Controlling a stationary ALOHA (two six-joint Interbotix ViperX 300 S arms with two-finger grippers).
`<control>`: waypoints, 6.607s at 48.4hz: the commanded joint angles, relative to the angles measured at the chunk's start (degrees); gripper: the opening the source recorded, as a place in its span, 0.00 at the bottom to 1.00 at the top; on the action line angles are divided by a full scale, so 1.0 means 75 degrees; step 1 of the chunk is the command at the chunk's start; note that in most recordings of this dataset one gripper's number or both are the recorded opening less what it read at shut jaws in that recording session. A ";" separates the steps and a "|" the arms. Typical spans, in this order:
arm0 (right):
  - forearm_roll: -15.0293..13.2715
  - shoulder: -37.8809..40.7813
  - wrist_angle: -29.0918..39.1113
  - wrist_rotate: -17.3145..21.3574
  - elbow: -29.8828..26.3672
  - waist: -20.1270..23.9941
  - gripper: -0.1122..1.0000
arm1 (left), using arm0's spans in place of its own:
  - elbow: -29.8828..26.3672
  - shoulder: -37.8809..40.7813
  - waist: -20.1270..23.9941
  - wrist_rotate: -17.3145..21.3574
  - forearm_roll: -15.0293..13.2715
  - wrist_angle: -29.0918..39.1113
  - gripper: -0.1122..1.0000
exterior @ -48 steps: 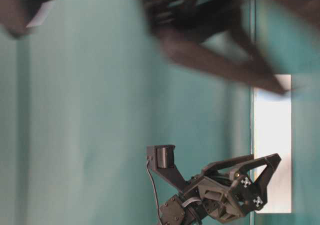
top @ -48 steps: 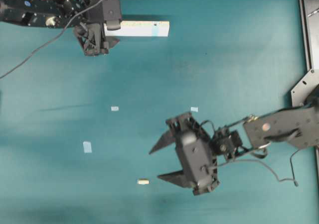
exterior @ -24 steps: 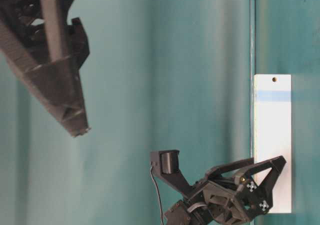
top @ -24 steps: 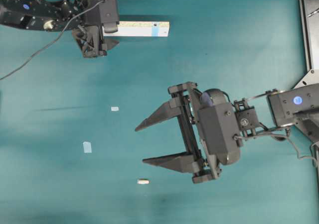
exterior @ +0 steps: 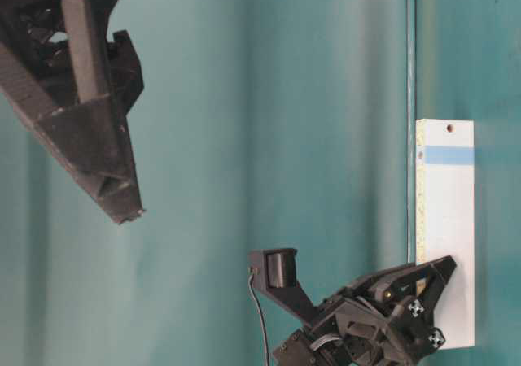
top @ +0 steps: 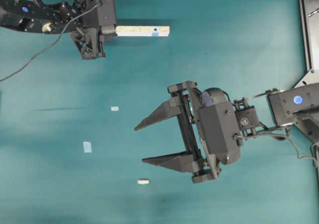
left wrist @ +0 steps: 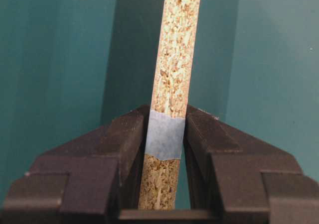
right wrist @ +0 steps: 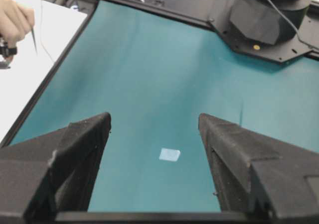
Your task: Move the wooden board into place and insert the rod into its hole.
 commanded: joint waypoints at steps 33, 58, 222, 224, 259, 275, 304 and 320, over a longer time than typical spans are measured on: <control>-0.0012 -0.0199 -0.0023 0.0000 -0.0141 -0.0023 0.83 | -0.0363 -0.1090 -0.0586 -0.1055 -0.0035 0.0504 0.29; -0.0012 -0.0223 -0.0070 -0.0012 -0.0117 -0.0023 0.83 | -0.1148 -0.0094 -0.2426 -0.2660 -0.0035 -0.0797 0.29; 0.0023 -0.0152 0.0820 0.0000 -0.0105 -0.0047 0.83 | -0.1746 0.1020 -0.3938 -0.3504 -0.0023 -0.0867 0.91; 0.0035 -0.0059 0.1172 0.0000 -0.0187 0.0000 0.83 | -0.1676 0.1043 -0.3926 -0.3504 -0.0023 -0.0938 0.91; 0.1195 0.2742 0.5813 0.0082 -0.3047 0.0516 0.83 | -0.1500 0.2074 -0.3914 -0.3445 -0.0023 -0.2953 0.91; 0.1207 0.3469 0.5848 0.1301 -0.3434 0.0516 0.83 | -0.1395 0.2625 -0.3914 -0.3434 -0.0023 -0.4301 0.91; 0.1348 0.4793 0.5801 0.2133 -0.3902 0.0750 0.83 | -0.1207 0.3047 -0.3844 -0.3410 -0.0023 -0.4781 0.91; 0.1289 0.5004 0.5566 0.2309 -0.3949 0.0773 0.83 | -0.1207 0.3035 -0.3844 -0.3410 -0.0023 -0.4781 0.91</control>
